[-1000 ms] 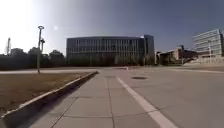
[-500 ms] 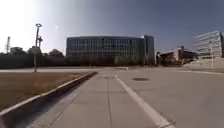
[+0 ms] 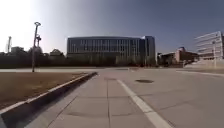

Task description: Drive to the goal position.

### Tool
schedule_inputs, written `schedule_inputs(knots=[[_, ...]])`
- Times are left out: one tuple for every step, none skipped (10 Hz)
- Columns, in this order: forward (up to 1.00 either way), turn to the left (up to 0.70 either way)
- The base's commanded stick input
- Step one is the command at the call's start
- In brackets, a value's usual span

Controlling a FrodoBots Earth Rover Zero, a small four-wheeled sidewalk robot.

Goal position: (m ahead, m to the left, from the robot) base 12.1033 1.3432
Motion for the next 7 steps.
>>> schedule_inputs(knots=[[0.70, 0.00], [0.70, 0.00], [0.70, 0.00], [0.70, 0.00], [0.70, 0.00], [0.70, 0.00], [0.70, 0.00]])
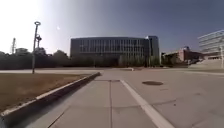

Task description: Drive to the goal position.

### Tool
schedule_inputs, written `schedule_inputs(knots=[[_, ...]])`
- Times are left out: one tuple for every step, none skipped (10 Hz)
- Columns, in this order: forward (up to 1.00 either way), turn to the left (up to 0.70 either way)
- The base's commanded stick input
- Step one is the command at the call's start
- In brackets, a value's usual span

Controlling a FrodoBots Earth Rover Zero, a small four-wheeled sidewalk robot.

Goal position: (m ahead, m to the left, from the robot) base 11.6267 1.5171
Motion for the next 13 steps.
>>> schedule_inputs(knots=[[0.70, 0.00], [0.70, 0.00], [0.70, 0.00], [0.70, 0.00], [0.70, 0.00], [0.70, 0.00], [0.70, 0.00], [0.70, 0.00], [0.70, 0.00], [0.70, 0.00], [0.70, 0.00], [0.70, 0.00], [0.70, 0.00]])
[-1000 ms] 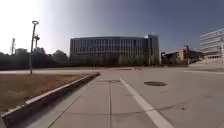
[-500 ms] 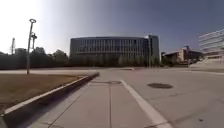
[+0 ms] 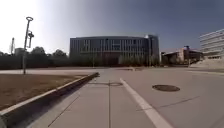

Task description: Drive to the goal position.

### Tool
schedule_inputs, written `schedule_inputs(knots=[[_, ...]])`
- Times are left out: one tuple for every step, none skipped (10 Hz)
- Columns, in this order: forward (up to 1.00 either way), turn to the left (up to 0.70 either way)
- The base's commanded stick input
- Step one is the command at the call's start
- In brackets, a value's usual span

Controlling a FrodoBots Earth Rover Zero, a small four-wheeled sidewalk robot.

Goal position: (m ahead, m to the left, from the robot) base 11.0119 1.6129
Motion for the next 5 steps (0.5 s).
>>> schedule_inputs(knots=[[0.70, 0.00], [0.70, 0.00], [0.70, 0.00], [0.70, 0.00], [0.70, 0.00]])
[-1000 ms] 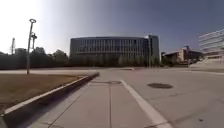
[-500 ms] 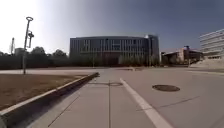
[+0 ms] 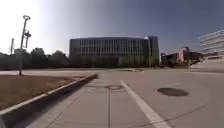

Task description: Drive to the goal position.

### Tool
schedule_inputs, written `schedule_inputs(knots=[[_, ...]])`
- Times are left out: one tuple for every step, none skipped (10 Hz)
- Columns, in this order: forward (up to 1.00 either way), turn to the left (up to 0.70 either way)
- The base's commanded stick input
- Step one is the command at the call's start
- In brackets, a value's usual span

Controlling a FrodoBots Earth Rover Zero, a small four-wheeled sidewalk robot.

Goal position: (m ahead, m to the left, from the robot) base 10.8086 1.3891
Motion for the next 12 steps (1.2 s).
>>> schedule_inputs(knots=[[0.70, 0.00], [0.70, 0.00], [0.70, 0.00], [0.70, 0.00], [0.70, 0.00], [0.70, 0.00], [0.70, 0.00], [0.70, 0.00], [0.70, 0.00], [0.70, 0.00], [0.70, 0.00], [0.70, 0.00]])
